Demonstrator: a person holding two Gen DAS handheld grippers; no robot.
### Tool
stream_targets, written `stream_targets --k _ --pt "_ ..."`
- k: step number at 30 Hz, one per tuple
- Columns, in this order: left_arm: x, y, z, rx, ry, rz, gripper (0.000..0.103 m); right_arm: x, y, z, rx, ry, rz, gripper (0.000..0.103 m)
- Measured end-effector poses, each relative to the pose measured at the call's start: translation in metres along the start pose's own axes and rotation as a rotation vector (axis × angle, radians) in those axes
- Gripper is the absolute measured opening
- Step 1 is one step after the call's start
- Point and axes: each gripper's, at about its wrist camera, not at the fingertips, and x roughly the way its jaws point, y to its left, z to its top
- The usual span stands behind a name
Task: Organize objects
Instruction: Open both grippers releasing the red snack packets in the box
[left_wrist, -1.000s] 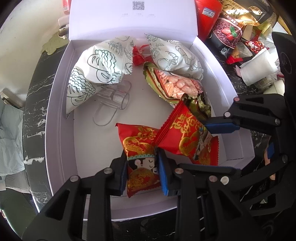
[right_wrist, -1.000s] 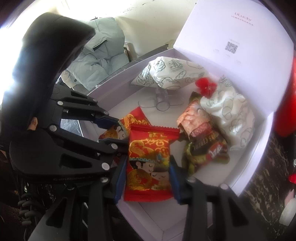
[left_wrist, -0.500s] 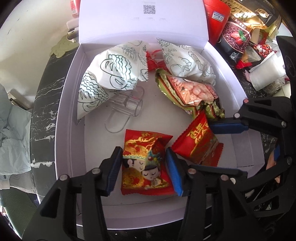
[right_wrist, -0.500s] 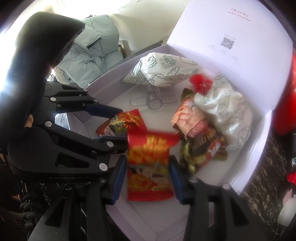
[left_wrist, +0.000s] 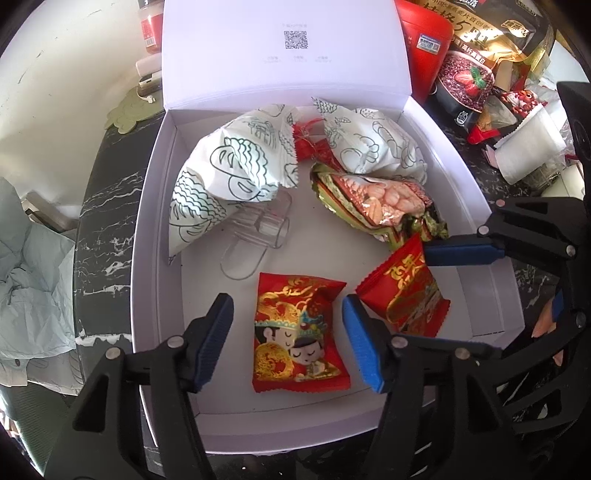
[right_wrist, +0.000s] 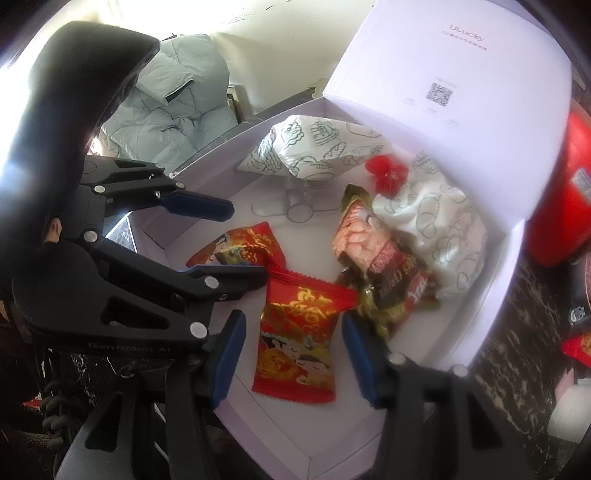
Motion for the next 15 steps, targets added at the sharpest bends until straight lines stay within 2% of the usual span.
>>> stream_targets --k 3,10,13,15 --pt "-0.002 0.003 -0.001 -0.002 -0.010 -0.009 0.065 -0.005 -0.002 -0.007 0.007 -0.026 -0.008 0.055" --pt "-0.007 -0.001 -0.002 0.015 -0.059 -0.019 0.065 -0.017 -0.005 -0.022 0.008 -0.102 0.003 0.055" --pt "-0.014 -0.001 -0.004 0.005 -0.101 -0.026 0.065 -0.026 -0.005 -0.032 0.031 -0.143 0.015 0.059" --pt "-0.020 0.002 -0.007 -0.018 -0.134 -0.048 0.067 -0.015 0.020 -0.008 0.045 -0.165 0.021 0.066"
